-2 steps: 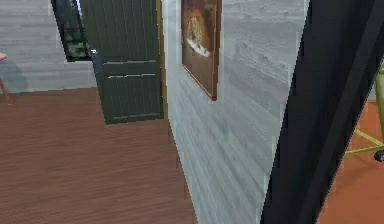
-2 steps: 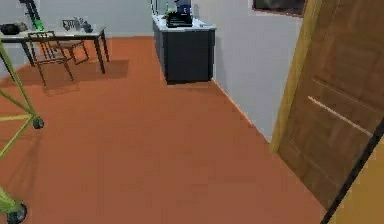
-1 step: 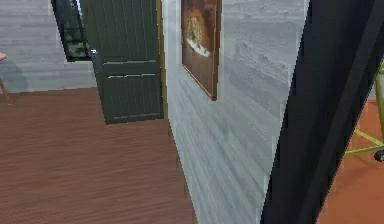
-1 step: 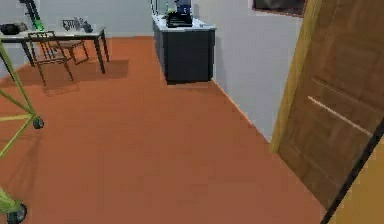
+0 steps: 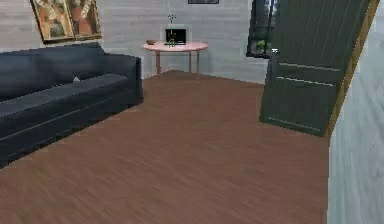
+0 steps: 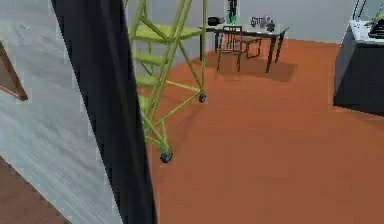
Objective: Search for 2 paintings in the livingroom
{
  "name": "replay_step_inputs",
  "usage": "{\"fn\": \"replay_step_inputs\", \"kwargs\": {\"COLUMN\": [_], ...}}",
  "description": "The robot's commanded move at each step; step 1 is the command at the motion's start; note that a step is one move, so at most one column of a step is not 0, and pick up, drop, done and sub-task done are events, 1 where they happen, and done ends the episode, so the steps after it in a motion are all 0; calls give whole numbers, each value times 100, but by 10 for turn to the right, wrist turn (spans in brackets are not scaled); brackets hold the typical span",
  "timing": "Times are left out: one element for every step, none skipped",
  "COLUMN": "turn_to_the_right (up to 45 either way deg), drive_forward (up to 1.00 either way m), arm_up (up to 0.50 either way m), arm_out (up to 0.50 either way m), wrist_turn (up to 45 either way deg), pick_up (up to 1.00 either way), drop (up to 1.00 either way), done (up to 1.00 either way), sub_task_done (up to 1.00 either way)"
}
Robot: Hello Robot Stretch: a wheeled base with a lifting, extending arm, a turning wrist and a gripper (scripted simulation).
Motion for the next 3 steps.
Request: {"fn": "replay_step_inputs", "kwargs": {"turn_to_the_right": [-450, -60, 0], "drive_forward": [0, 0, 35], "arm_up": [0, 0, 0], "arm_out": [0, 0, 0], "wrist_turn": [0, 0, 0], "pick_up": [0, 0, 0], "drop": [0, 0, 0], "done": [0, 0, 0], "sub_task_done": [0, 0, 0]}}
